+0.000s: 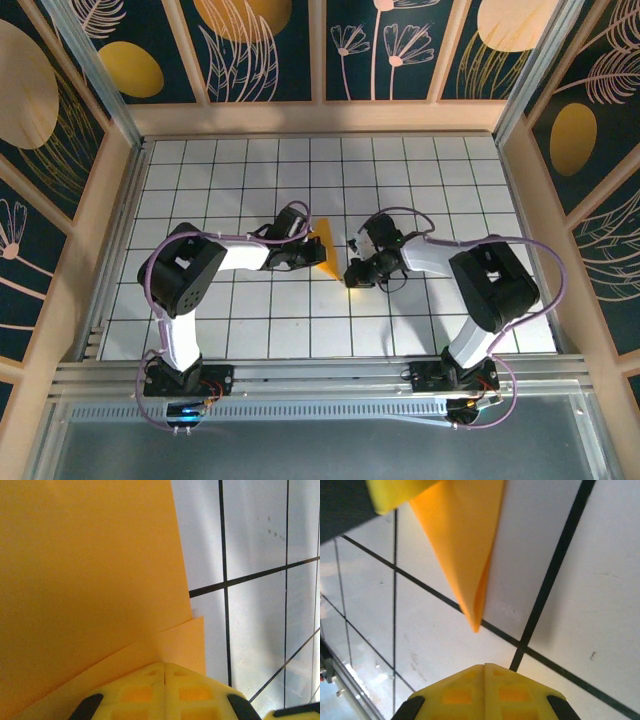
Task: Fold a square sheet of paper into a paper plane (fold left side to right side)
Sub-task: Third fold the triangle at the center of the table.
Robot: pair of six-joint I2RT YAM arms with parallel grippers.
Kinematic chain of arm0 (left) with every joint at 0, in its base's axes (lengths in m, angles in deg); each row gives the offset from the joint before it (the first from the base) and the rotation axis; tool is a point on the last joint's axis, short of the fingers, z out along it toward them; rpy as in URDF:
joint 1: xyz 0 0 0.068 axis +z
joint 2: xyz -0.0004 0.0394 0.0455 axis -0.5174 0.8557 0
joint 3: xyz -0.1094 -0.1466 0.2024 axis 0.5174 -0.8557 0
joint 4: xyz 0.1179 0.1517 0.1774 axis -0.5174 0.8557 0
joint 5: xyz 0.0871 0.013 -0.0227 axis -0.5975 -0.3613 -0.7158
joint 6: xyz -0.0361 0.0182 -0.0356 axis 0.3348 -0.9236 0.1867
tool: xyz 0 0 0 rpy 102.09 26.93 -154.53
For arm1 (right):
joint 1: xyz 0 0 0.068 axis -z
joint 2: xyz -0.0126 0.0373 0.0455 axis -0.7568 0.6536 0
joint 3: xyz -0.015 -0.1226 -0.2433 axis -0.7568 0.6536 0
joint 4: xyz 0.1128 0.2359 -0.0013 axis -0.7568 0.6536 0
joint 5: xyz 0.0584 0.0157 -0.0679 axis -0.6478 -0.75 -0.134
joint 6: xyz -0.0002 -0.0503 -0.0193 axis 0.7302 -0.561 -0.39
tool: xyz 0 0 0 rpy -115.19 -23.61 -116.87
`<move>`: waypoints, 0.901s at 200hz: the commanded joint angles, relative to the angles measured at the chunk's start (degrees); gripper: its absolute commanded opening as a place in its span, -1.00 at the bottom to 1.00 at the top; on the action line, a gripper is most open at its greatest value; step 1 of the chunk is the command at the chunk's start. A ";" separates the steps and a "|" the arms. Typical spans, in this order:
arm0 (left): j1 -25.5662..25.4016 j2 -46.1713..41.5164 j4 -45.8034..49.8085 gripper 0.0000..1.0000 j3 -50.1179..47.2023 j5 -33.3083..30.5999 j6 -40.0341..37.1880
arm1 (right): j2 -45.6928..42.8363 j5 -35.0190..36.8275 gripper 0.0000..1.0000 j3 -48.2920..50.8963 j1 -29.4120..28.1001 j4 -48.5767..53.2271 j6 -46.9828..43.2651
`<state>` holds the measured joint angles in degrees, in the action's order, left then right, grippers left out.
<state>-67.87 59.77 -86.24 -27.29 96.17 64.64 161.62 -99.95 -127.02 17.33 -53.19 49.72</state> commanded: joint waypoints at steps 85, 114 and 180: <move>0.39 3.29 3.38 -1.00 -0.64 -2.77 0.82 | 6.66 -2.12 -1.00 -4.73 -1.23 -10.92 8.26; 0.40 3.32 3.47 -1.00 -0.70 -2.86 0.95 | 8.91 -2.34 -1.00 -6.90 -1.58 -11.19 8.00; 0.38 3.59 4.08 -1.00 -0.31 -3.06 0.91 | 11.97 -1.68 -1.00 -8.20 -1.72 -9.57 6.71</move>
<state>-67.82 59.95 -86.79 -27.29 96.32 65.08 172.54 -101.61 -134.67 16.19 -63.47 57.17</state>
